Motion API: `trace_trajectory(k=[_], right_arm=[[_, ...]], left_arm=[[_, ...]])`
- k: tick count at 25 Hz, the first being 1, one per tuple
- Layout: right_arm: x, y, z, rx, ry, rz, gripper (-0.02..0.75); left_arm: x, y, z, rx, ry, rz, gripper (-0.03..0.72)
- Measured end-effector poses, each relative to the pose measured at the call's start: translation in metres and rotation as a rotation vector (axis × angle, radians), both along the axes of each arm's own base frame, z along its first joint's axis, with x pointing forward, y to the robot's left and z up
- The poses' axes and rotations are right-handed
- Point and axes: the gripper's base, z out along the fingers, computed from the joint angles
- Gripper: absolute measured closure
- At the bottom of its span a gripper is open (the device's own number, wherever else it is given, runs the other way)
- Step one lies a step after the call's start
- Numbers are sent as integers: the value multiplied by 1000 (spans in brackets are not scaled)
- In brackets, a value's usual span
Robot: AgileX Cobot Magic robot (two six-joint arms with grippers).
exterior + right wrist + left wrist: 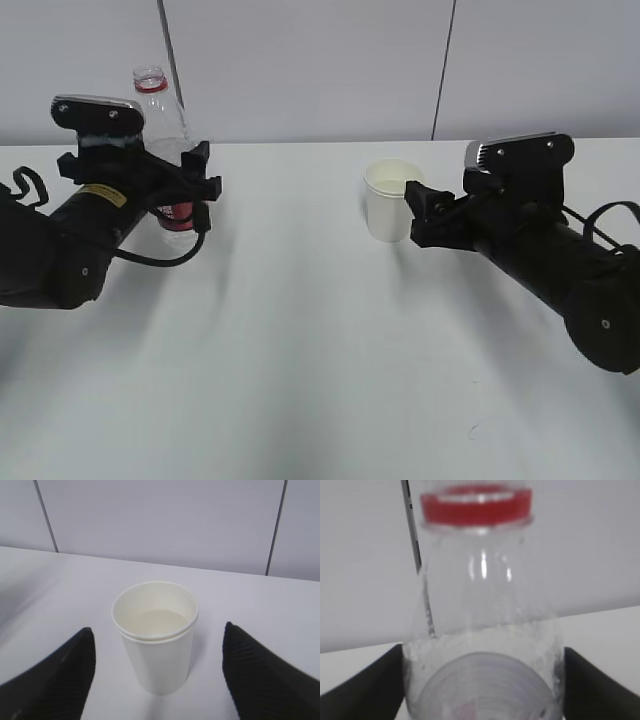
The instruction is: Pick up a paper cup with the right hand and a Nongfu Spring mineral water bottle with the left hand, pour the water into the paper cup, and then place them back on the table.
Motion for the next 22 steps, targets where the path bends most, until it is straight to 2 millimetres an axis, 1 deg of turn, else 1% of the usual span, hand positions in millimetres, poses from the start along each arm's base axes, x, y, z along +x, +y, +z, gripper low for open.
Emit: trace_trajectory(k=[8, 14, 17, 22], right_arm=[[-6, -1, 35, -10, 9, 8, 147], [1, 2, 67, -24, 24, 20, 146], [5, 4, 85, -27, 43, 26, 146], [13, 7, 121, -34, 82, 39, 146]], left_arm=[[-4, 1, 33, -12, -20, -2, 140], [-9, 2, 59, -30, -35, -8, 140], [-15, 4, 77, -34, -55, -13, 140], [-26, 10, 116, -26, -76, 0, 140]])
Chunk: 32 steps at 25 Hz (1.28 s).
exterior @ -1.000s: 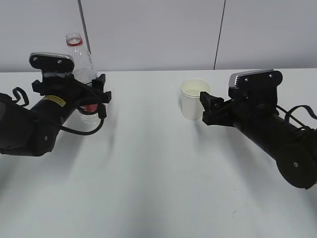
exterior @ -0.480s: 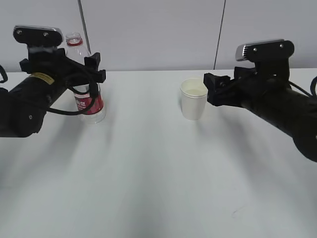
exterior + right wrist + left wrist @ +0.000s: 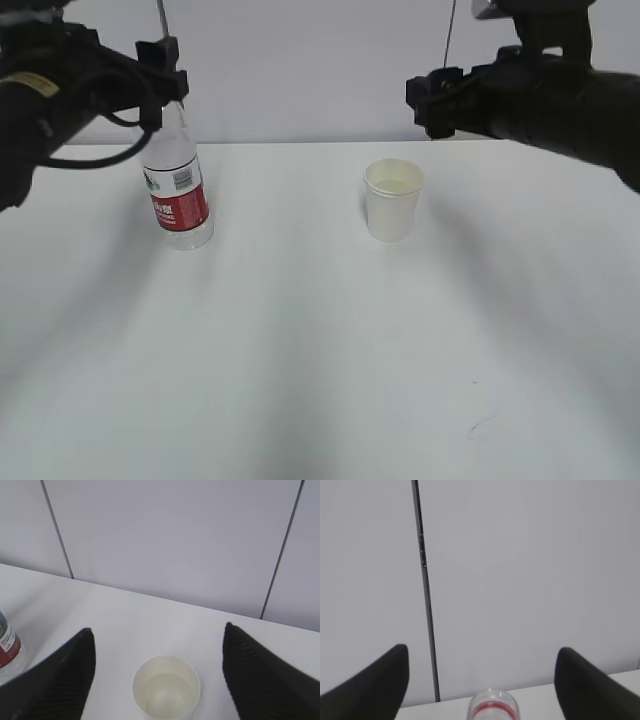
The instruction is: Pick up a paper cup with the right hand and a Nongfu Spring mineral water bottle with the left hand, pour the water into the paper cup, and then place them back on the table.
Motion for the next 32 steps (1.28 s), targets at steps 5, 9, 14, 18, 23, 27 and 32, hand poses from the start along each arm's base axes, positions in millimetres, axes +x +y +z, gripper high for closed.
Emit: trace_trajectory(k=[5, 9, 14, 18, 23, 27, 32], right_arm=[[12, 5, 37, -26, 102, 15, 146], [17, 8, 69, -48, 184, 27, 146], [13, 8, 113, -77, 270, 43, 147], [6, 7, 142, -93, 319, 53, 147], [-3, 4, 150, -103, 416, 50, 146], [-13, -1, 140, -128, 579, 3, 146], [-21, -17, 132, -213, 718, -152, 146]], left_arm=[[-2, 0, 41, 23, 61, -17, 140], [-1, 7, 69, 5, 164, -44, 140], [3, 33, 98, 17, 352, -71, 148], [0, 51, 114, 28, 537, -100, 157], [-14, 69, 121, 107, 775, -59, 158], [-30, 79, 109, 175, 1003, 15, 159], [-37, 84, 95, 192, 1199, 81, 160]])
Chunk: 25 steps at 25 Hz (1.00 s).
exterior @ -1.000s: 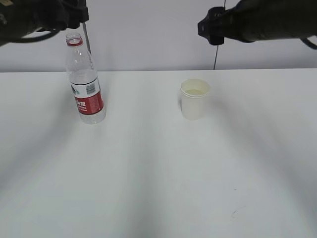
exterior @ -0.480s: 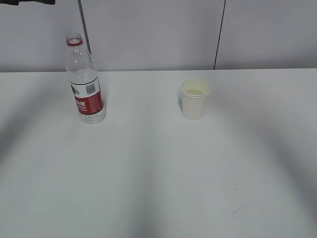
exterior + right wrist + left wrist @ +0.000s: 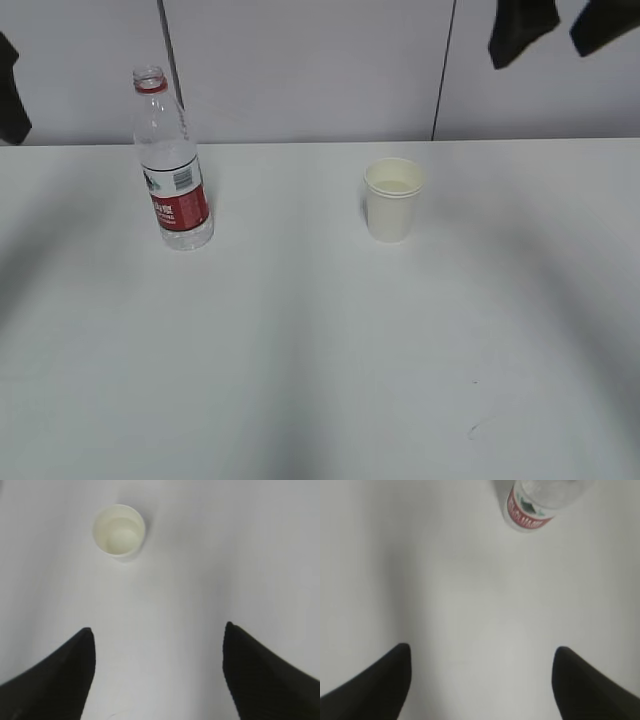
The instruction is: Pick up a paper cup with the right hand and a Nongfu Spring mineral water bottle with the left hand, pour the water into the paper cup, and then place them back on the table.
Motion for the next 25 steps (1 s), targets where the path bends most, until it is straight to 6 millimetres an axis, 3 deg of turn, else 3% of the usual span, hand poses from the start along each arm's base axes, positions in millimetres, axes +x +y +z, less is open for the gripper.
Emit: trace_trajectory(k=[5, 16, 21, 25], right_arm=[[-1, -2, -1, -12, 13, -33, 147], [-1, -9, -5, 82, 55, -68, 147], [-32, -17, -28, 80, 149, -71, 147], [-78, -29, -40, 69, 182, -66, 147]], left_arm=[[7, -1, -11, -22, 45, 72, 161], [5, -1, -9, -31, 38, 93, 161], [-18, 4, 5, -6, -7, 80, 162], [-58, 8, 5, -7, -14, 77, 162]])
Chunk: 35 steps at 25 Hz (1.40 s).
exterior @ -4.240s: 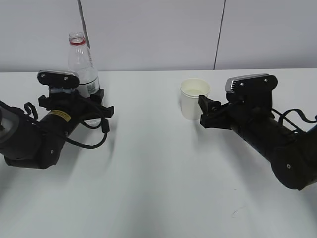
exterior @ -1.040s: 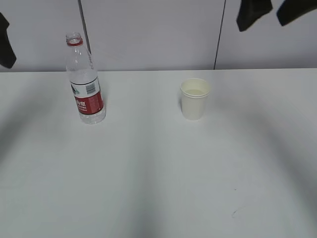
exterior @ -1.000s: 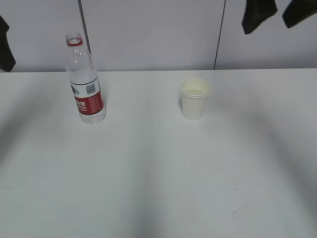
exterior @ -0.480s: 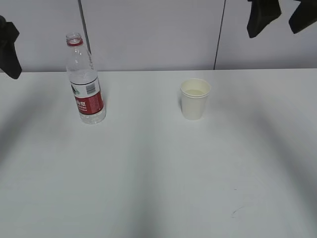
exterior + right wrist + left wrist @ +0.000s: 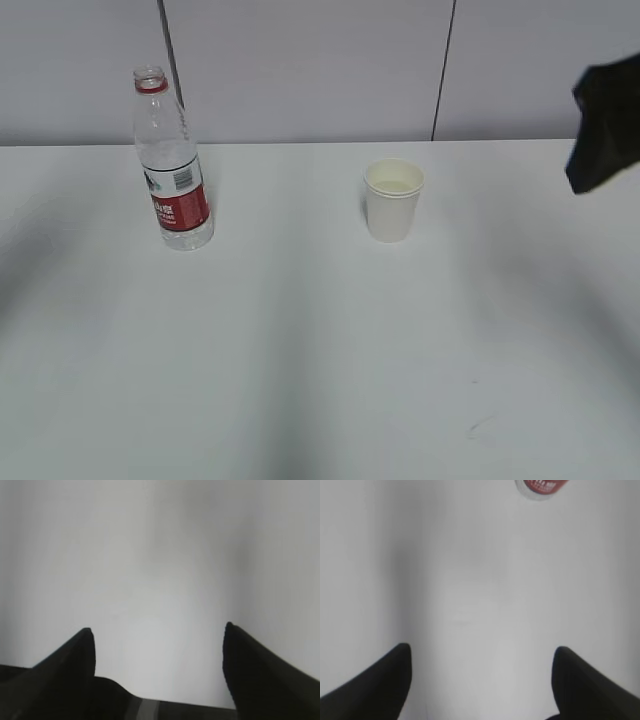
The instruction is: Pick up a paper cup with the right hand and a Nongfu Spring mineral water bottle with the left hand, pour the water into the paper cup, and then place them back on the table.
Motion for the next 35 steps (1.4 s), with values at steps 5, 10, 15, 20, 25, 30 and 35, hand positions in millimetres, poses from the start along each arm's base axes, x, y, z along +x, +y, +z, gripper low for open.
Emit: trace_trajectory(k=[5, 10, 15, 20, 25, 30, 35], right_arm=[[-61, -15, -8, 7, -24, 4, 148], [-111, -28, -5, 32, -126, 6, 148], [-156, -40, -10, 58, -230, 5, 148], [-194, -49, -30, 75, -303, 5, 148], [-221, -56, -53, 88, -369, 9, 148], [-246, -63, -73, 86, -474, 43, 148], [-257, -66, -83, 86, -616, 80, 149]], left_arm=[[-57, 4, -7, -26, -16, -2, 162], [-113, 7, -11, -68, -88, -6, 165], [-164, 12, -19, -86, -194, -11, 165], [-212, 17, -34, -99, -320, -16, 170], [-253, 21, -52, -122, -476, -24, 176], [-279, 20, -69, -161, -587, -59, 186], [-278, 18, -77, -122, -574, -137, 186]])
